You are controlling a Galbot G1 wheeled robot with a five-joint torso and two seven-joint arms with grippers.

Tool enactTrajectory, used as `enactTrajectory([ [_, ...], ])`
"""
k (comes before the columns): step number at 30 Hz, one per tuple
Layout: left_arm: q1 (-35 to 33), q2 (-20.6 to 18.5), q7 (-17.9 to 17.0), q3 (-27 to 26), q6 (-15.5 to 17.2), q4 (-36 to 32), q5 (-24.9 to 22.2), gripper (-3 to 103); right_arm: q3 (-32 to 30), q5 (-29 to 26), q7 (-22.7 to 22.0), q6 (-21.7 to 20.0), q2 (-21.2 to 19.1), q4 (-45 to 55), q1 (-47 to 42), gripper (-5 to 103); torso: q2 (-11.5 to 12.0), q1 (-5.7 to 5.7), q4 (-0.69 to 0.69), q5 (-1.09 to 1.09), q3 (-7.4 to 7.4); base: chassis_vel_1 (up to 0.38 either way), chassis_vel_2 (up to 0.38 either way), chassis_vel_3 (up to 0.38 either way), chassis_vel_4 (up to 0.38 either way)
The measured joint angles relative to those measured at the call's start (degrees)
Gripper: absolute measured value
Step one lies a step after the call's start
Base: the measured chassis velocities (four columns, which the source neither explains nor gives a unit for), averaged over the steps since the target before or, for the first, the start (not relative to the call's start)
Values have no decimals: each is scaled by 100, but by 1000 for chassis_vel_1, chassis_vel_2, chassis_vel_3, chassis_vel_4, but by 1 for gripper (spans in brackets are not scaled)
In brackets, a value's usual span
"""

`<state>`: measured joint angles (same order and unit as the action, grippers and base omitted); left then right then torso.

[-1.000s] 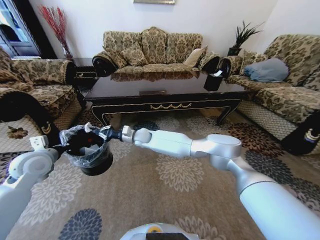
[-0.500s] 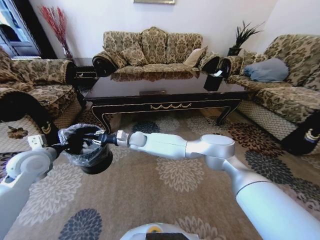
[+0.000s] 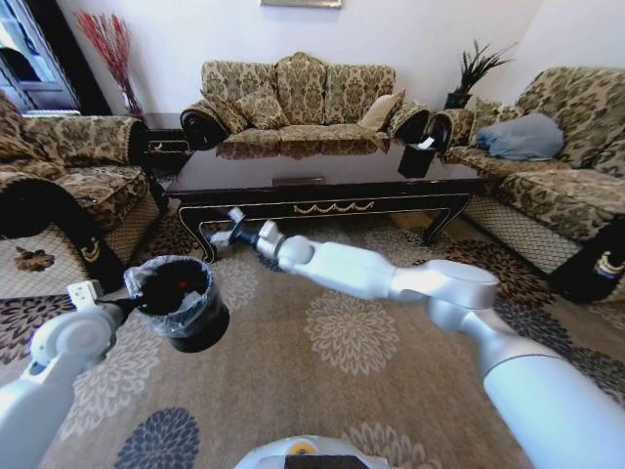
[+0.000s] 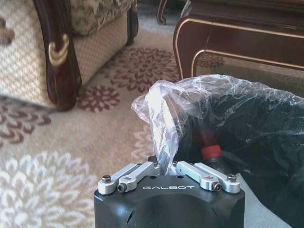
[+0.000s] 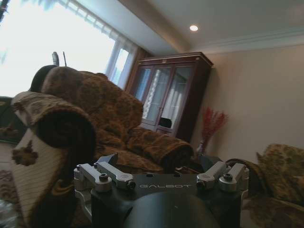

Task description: Move to the front of the table and pick up the trash from the floor, then place it into the trash bin.

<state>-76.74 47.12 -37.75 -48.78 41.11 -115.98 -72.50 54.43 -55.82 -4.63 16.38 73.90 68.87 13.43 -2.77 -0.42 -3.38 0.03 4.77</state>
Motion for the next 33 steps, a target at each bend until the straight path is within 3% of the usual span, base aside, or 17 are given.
enactTrajectory([
  [3,2,179,-8,16,2,51,11,3,-187,-147,-190,-100,-233,-65,43,99,0,0,0,0,0,0,0,0,0],
  [7,19,422,-13,44,0,157,20,3,-397,-264,-515,-204,-561,-161,65,100,0,0,-1,-1,0,0,0,0,0],
  [10,154,672,14,77,-41,437,84,3,-689,-299,-1049,-367,-1095,-222,-4,100,0,0,0,0,0,0,0,0,0],
  [15,394,885,155,109,-115,869,115,3,-946,-241,-1284,-417,-1581,-214,-158,100,0,0,-2,1,0,0,0,0,0],
  [23,801,1089,595,500,-322,1502,648,3,-1305,-67,-1543,-418,-1969,-54,-540,100,0,0,2,-2,0,0,0,0,0],
  [33,1394,1215,651,1364,-375,1982,969,3,-1718,125,-1631,-419,-2221,67,-1047,100,0,0,0,-1,1,0,0,0,0],
])
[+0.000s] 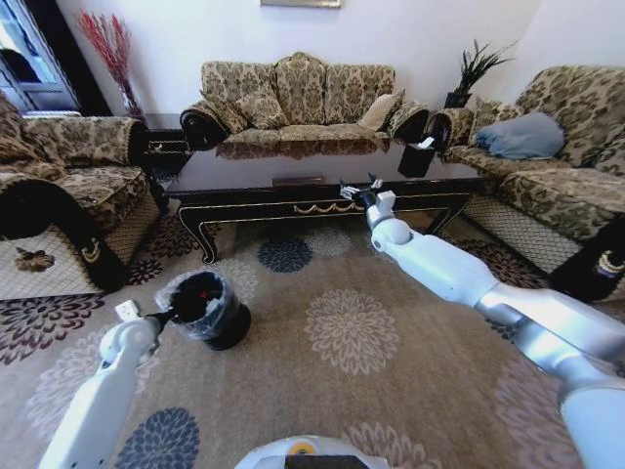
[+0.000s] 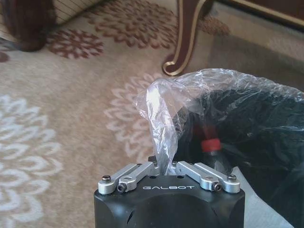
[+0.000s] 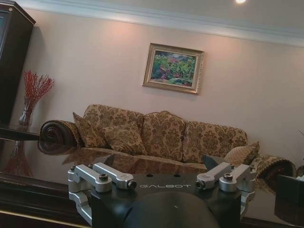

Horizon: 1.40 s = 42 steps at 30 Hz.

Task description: Move to the front of the table and pick up the trash from the floor, then place it into the trash bin.

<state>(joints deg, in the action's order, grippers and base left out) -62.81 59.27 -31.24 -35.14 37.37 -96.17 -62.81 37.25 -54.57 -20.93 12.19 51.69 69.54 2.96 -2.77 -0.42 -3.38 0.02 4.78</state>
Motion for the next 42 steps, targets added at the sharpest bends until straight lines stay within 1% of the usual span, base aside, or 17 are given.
enactTrajectory([
  [3,190,90,-9,353,-2,155,146,3,-149,47,0,0,-48,9,-151,100,0,0,-1,-1,0,0,0,0,0],
  [8,317,179,-28,563,-3,303,259,3,-283,98,14,7,-127,28,-281,100,0,0,-1,-1,0,0,0,0,0],
  [18,414,207,-16,623,-12,510,391,3,-481,149,70,18,-211,14,-478,100,0,0,-1,0,-1,0,0,0,0],
  [21,392,195,-16,621,-12,482,389,0,-491,159,77,18,-211,14,-499,100,0,0,-2,-2,0,0,0,0,0],
  [25,254,97,-18,537,-5,285,354,21,-525,164,79,19,-198,34,-511,100,0,1,-1,-1,-1,0,0,0,0],
  [27,202,68,-43,497,3,215,327,21,-533,167,78,19,-197,46,-513,100,0,0,-1,-3,-1,0,0,0,0],
  [28,120,20,-87,429,16,76,277,32,-541,167,79,19,-197,68,-514,100,0,0,-1,-3,0,0,0,0,0],
  [29,62,-11,-118,383,27,-21,239,32,-549,164,79,19,-201,89,-514,100,0,0,-1,-3,0,0,0,0,0],
  [32,-244,-211,-286,91,82,-618,4,48,-603,131,80,19,-250,194,-522,100,0,0,1,0,-1,0,0,0,0],
  [33,-244,-211,-286,91,82,-618,4,48,-603,131,80,19,-250,194,-522,100,0,0,1,0,-1,0,0,0,0],
  [34,-356,-287,-337,-26,99,-840,-93,54,-630,115,80,19,-277,239,-532,100,0,1,1,0,-1,0,0,0,0],
  [35,-495,-390,-414,-169,120,-1091,-205,54,-682,96,79,15,-315,300,-552,100,0,0,1,-2,-1,0,0,0,0],
  [36,-558,-445,-458,-238,131,-1203,-260,59,-722,87,76,13,-341,334,-566,100,0,0,2,-2,-1,0,0,0,0],
  [37,-558,-445,-458,-238,131,-1203,-260,59,-722,87,76,13,-341,334,-566,100,0,0,2,-2,-1,0,0,0,0],
  [39,-669,-686,-709,-409,174,-1527,-473,70,-953,65,12,-3,-568,551,-699,100,0,0,5,0,0,0,0,0,0],
  [41,-769,-852,-903,-554,213,-1695,-662,80,-1189,49,-49,-24,-762,725,-806,100,-1,0,-5,-3,-1,0,0,0,0],
  [42,-769,-852,-903,-554,213,-1695,-662,80,-1189,49,-49,-24,-762,725,-806,100,-1,0,-5,-3,-1,0,0,0,0],
])
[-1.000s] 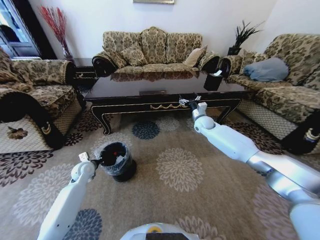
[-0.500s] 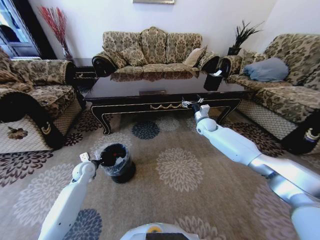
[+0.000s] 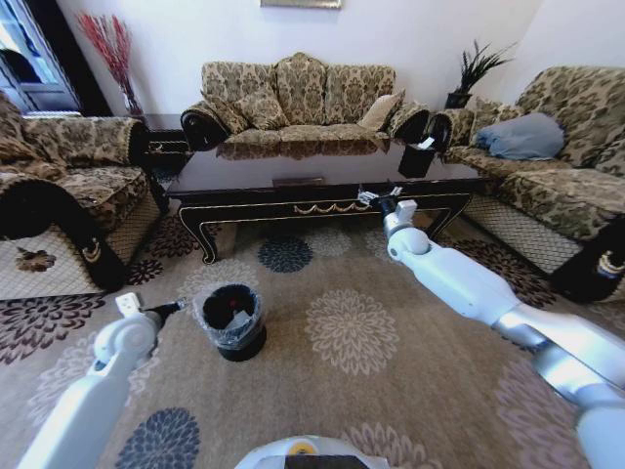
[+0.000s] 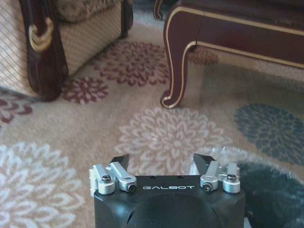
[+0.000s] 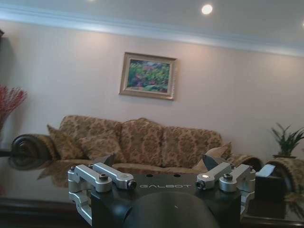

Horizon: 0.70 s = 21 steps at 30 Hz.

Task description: Move to the front of the table and pick up the trash from the floor, then place it into the trash bin.

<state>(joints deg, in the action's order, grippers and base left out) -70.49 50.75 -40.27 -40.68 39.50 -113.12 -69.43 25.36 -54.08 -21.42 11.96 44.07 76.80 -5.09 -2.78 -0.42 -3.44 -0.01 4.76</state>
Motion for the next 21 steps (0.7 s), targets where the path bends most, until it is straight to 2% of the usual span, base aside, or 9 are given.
enactTrajectory([
  [2,-185,-78,-70,-236,-13,-115,-30,86,-154,-15,-47,-18,-107,115,-87,100,0,0,-1,4,0,0,0,0,0],
  [4,-477,-88,133,-571,-176,-311,105,96,-302,-71,-79,-63,-261,286,-176,100,0,0,6,1,0,0,0,0,0],
  [7,-848,-68,425,-1065,-382,-629,325,99,-417,-277,-78,-206,-527,549,-277,100,0,0,8,-2,0,0,0,0,0],
  [10,-1435,-39,1421,-2033,-1193,-999,1317,100,-627,-440,72,-290,-935,957,-491,100,0,0,2,0,0,0,0,0,0],
  [11,-1435,-39,1421,-2033,-1193,-999,1317,100,-627,-440,72,-290,-935,957,-491,100,0,0,2,0,0,0,0,0,0],
  [13,-1799,20,2018,-2781,-1895,-1131,1722,100,-880,-352,309,-262,-1145,1220,-740,100,0,1,3,7,-1,0,0,0,0],
  [17,-2029,190,2192,-3281,-2227,-1255,1545,100,-1233,-253,504,-192,-1264,1504,-1139,100,0,1,6,-4,-1,0,0,0,0],
  [19,-2223,400,2372,-3557,-2532,-1383,1583,100,-1596,-202,581,-138,-1375,1806,-1617,100,0,1,7,4,1,0,0,0,0],
  [21,-2452,706,2763,-3698,-2954,-1511,1997,100,-2191,-87,575,-105,-1474,2243,-2379,100,0,1,5,1,1,0,0,0,0],
])
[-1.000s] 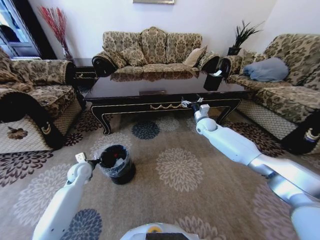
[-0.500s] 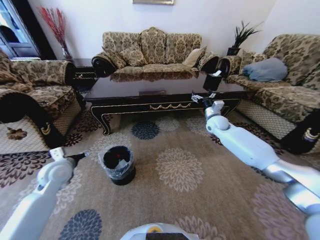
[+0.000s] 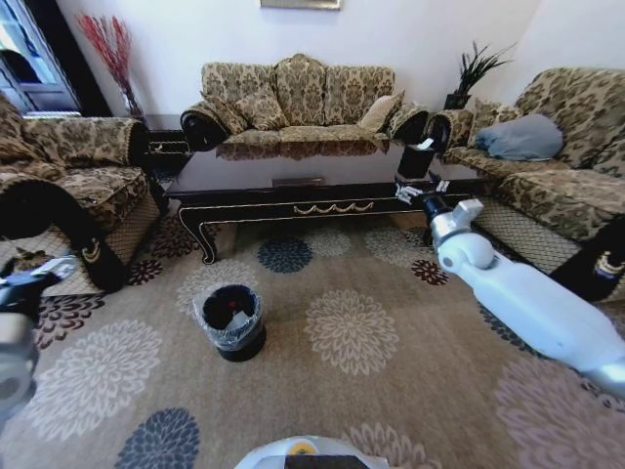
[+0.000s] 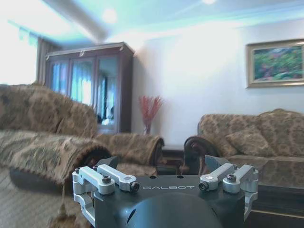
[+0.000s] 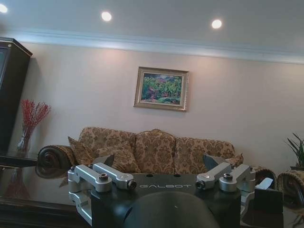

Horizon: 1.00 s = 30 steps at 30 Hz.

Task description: Move to the front of the table and pick up the trash from the floor, then place it into the trash bin.

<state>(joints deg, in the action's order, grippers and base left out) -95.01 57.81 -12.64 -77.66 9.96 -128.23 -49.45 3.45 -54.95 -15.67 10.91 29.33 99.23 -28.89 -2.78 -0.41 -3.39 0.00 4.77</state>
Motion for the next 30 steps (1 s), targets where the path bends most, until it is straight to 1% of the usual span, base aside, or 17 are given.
enactTrajectory([
  [1,-93,125,116,-2,-74,-75,86,100,-314,53,-26,5,-12,184,-323,100,0,0,-2,3,0,0,0,0,0],
  [2,-93,125,116,-2,-74,-75,86,100,-314,53,-26,5,-12,184,-323,100,0,0,-2,3,0,0,0,0,0],
  [3,-165,228,160,25,-96,-144,96,100,-603,91,-61,12,-16,341,-631,100,-1,0,1,3,-1,0,0,0,0],
  [5,-308,506,192,228,-106,-267,212,100,-1393,178,-156,12,49,724,-1777,100,0,0,1,-6,-1,0,0,0,0],
  [6,-308,506,192,228,-106,-267,212,100,-1393,178,-156,12,49,724,-1777,100,0,0,1,-6,-1,0,0,0,0],
  [8,-344,648,158,391,-112,-327,421,100,-1900,312,-225,49,156,913,-2533,100,0,0,-1,7,0,0,0,0,0],
  [10,-298,755,-10,589,-41,-450,519,100,-2440,754,-397,180,392,1075,-3377,100,0,0,-4,-2,0,0,0,0,0],
  [12,-287,765,-33,616,-26,-467,537,100,-2501,815,-422,195,441,1090,-3472,100,0,0,-4,-1,0,0,0,0,0],
  [13,-257,796,-91,716,19,-528,640,100,-2668,980,-498,223,606,1143,-3746,100,0,0,-3,3,-1,0,0,0,0],
  [17,-200,864,-195,959,100,-579,975,100,-2830,1237,-672,222,1134,1290,-4119,100,0,0,0,0,0,0,0,0,0],
  [18,-200,864,-195,959,100,-579,975,100,-2830,1237,-672,222,1134,1290,-4119,100,0,0,0,0,0,0,0,0,0],
  [20,-184,899,-218,1029,121,-579,1051,100,-2838,1295,-718,191,1361,1359,-4214,100,0,-1,0,-1,0,0,0,0,0],
  [21,-168,934,-213,1101,125,-553,1143,100,-2850,1344,-780,138,1636,1422,-4328,100,0,-1,0,1,0,0,0,0,0],
  [22,-168,934,-213,1101,125,-553,1143,100,-2850,1344,-780,138,1636,1422,-4328,100,0,-1,0,1,0,0,0,0,0],
  [25,-69,950,-255,1183,139,-414,1167,100,-3023,1463,-840,138,1975,1356,-4577,100,0,-1,1,-2,0,0,0,0,0],
  [28,-19,934,-282,1192,144,-325,1157,100,-3204,1586,-829,198,2064,1260,-4780,100,1,-1,0,0,0,0,0,0,0],
  [30,-1,929,-281,1232,142,-250,1162,100,-3426,1815,-688,284,2145,1212,-5014,100,0,-1,-2,0,0,0,0,0,0],
])
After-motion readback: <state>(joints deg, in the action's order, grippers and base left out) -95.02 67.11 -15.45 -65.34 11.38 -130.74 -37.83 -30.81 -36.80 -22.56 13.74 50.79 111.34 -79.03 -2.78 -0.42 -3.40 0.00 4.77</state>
